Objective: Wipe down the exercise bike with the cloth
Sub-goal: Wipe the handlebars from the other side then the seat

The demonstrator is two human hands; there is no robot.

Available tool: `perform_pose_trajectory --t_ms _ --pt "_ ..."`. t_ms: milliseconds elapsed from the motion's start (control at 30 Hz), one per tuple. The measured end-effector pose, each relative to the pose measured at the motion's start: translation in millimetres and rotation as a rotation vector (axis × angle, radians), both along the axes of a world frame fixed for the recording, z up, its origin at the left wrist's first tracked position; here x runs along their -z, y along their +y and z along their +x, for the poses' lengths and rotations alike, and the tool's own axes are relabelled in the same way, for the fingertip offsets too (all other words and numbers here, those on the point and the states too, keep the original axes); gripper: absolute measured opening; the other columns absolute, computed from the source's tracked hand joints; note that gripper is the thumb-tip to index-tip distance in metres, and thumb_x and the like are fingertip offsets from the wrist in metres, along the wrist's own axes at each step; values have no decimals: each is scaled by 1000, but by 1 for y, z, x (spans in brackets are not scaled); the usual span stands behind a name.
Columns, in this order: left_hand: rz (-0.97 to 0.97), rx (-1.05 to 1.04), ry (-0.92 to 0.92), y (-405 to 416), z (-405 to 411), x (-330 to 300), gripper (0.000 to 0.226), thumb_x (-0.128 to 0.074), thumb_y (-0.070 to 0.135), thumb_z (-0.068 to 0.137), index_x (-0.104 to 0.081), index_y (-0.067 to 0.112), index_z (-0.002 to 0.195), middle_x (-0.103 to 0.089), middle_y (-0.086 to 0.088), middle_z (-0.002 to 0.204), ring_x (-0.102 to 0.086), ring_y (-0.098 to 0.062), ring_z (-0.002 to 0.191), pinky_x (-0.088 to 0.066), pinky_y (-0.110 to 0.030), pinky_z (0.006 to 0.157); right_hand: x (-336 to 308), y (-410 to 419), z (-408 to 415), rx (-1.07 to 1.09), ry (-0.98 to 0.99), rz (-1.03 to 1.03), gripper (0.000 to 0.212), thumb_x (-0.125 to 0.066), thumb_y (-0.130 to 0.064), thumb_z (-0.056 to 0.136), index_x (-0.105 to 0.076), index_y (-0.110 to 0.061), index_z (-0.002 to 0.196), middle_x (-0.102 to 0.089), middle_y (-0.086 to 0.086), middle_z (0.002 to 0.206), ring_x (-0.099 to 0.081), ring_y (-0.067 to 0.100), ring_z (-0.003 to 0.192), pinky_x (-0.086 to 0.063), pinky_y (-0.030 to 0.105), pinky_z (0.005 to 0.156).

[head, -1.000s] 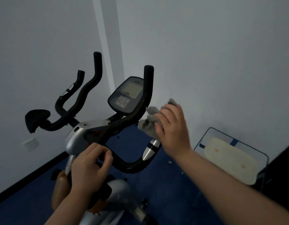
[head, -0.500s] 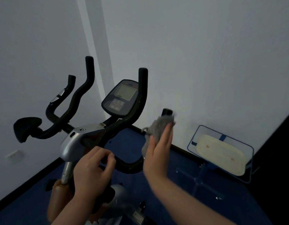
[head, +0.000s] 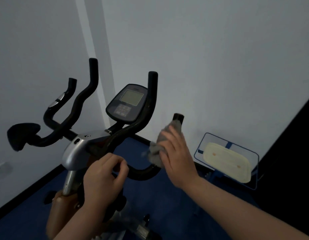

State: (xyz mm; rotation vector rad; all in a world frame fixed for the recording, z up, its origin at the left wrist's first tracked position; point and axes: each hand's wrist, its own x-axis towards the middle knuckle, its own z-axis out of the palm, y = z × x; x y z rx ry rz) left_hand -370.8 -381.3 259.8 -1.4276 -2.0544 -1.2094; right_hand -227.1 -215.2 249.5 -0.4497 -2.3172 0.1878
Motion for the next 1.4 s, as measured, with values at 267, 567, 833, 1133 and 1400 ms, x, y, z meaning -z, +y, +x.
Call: perform_pose_trajectory --t_ms 267,567,833,1133,1400 --pt "11 -36 -1 0 0 -1 23 -50 30 87 -64 22 70 -55 15 69 -50 -4 58 -42 -25 49 -56 49 4 -80 -274 333 26 -48 -28 93 -67 -13 86 -60 1 84 -58 22 88 -16 43 119" --pt "34 -209 -12 -4 7 0 23 -49 26 88 -65 14 78 -58 5 72 -54 -13 66 -44 -32 60 -25 -24 -10 -234 -427 373 30 -41 -34 95 -62 -17 84 -58 0 74 -54 20 70 -49 34 74" --pt "8 -588 -255 -23 7 17 11 -57 29 87 -64 21 88 -58 9 84 -50 -8 79 -41 -26 69 -36 -40 -47 -231 -874 323 39 -23 -40 102 -49 -12 113 -61 7 99 -58 25 86 -32 34 69" --pt "16 -648 -348 -22 8 19 16 -49 38 88 -60 26 90 -52 13 87 -48 -4 81 -36 -18 65 -28 -30 -52 -371 -899 335 42 -29 -34 104 -24 -12 139 -54 10 125 -59 27 97 -36 33 68" --pt "53 -648 -357 -21 3 23 23 -39 35 93 -59 25 92 -51 13 87 -50 -4 78 -35 -16 63 -30 -53 -103 -205 -878 58 42 -24 -41 104 -36 -7 126 -62 14 117 -58 31 106 -32 35 70"
